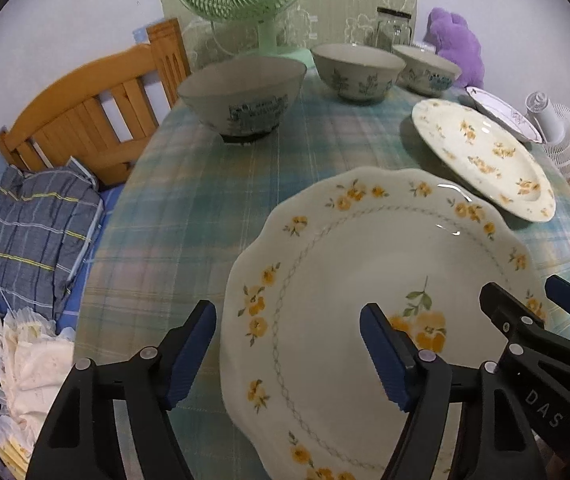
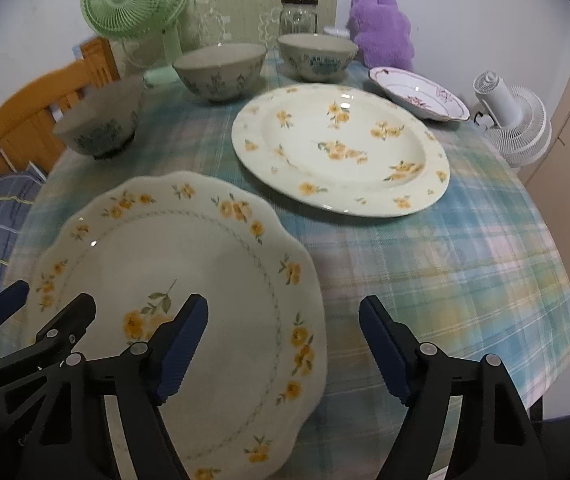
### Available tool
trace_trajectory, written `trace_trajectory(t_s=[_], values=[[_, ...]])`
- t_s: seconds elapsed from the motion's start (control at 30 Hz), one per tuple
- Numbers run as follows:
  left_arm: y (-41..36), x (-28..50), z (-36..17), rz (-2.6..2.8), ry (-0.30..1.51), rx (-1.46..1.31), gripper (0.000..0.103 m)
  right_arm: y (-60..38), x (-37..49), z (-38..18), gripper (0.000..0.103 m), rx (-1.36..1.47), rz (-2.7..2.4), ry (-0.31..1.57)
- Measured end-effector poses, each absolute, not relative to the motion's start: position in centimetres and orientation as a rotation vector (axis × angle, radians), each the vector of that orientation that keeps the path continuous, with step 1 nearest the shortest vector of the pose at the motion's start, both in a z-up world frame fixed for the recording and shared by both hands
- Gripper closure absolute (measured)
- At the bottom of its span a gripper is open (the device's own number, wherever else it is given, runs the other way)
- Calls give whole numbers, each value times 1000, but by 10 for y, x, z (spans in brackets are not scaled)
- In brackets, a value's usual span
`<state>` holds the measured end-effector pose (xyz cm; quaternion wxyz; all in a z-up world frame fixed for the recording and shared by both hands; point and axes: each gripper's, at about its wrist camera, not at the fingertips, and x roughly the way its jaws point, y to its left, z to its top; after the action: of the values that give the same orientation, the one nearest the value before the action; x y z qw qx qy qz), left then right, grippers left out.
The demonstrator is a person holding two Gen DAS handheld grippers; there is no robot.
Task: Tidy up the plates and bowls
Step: 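Grasp the scalloped plate rim with the left tool while the right tool grips it too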
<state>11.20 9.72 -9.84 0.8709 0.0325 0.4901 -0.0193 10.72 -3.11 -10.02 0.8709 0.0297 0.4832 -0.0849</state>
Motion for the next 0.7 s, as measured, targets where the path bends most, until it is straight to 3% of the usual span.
trace_trajectory(t_s=[0.37, 0.7], values=[[104, 128, -108, -100, 1081, 39, 35, -24, 127, -115, 33, 85, -165, 1074], [104, 131, -108, -106, 1084, 44, 35, -24, 132, -117, 33, 88, -172, 1095]])
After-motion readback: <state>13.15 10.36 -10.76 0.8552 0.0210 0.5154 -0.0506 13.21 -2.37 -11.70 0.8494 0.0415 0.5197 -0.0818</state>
